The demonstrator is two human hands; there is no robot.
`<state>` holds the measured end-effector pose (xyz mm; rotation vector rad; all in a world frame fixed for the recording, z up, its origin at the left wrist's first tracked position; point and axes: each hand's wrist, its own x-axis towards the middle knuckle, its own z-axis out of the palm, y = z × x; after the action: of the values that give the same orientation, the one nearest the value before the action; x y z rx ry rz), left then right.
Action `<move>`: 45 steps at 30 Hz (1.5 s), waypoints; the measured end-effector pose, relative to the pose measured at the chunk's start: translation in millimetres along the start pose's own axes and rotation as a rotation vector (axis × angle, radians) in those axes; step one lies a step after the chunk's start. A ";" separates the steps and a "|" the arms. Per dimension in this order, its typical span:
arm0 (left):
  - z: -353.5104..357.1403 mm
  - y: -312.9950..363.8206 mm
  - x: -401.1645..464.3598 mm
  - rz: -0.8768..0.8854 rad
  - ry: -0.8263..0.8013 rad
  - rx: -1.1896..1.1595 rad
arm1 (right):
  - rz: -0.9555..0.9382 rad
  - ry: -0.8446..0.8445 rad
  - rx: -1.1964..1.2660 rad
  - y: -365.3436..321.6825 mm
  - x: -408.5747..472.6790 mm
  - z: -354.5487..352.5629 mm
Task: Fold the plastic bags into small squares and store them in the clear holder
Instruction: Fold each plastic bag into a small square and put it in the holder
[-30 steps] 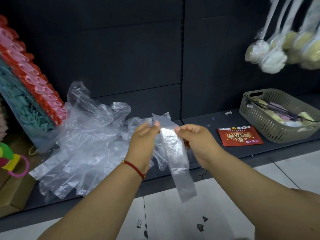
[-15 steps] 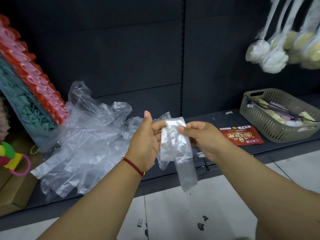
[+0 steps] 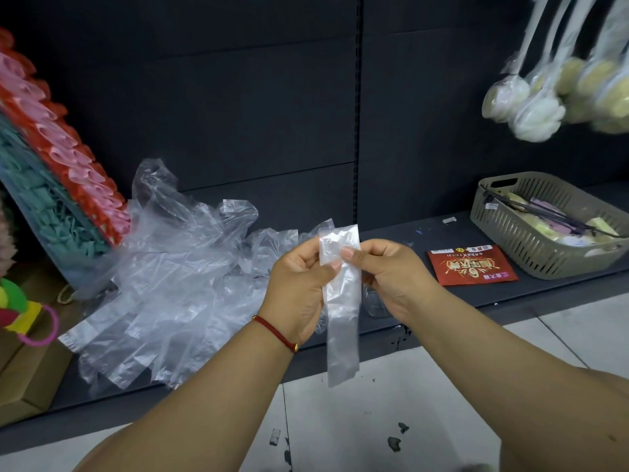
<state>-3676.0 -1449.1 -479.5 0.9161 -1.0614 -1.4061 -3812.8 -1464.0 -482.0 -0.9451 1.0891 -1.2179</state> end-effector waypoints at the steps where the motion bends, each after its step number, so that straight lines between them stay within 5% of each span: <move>1: 0.9 0.1 0.0 0.004 0.001 -0.004 | -0.017 0.003 0.006 -0.3 -1.0 0.9; 9: 1.6 -1.2 0.7 -0.040 0.100 0.004 | -0.093 0.073 0.084 -1.3 5.0 -1.4; 14: -4.3 -10.4 -0.1 -0.142 0.033 0.337 | -0.089 0.142 -0.017 -5.4 7.0 -6.3; 18: -10.1 -2.2 5.0 -0.078 0.192 0.312 | 0.164 0.115 -0.369 -16.5 -2.1 -6.6; 24: -10.3 8.7 4.1 -0.035 0.200 0.283 | 0.461 -0.210 -0.215 -15.3 -17.6 -1.8; 33: -4.7 17.6 -6.7 -0.301 0.142 0.241 | 0.211 -0.209 -0.068 -5.7 -5.7 -9.1; 45: -4.9 14.4 -13.0 -0.207 0.111 0.381 | -0.016 -0.182 -0.143 0.6 -3.1 -10.6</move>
<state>-3665.6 -1436.7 -467.6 1.3980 -1.1986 -1.3226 -3823.0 -1460.7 -484.7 -1.1529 1.0346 -1.0552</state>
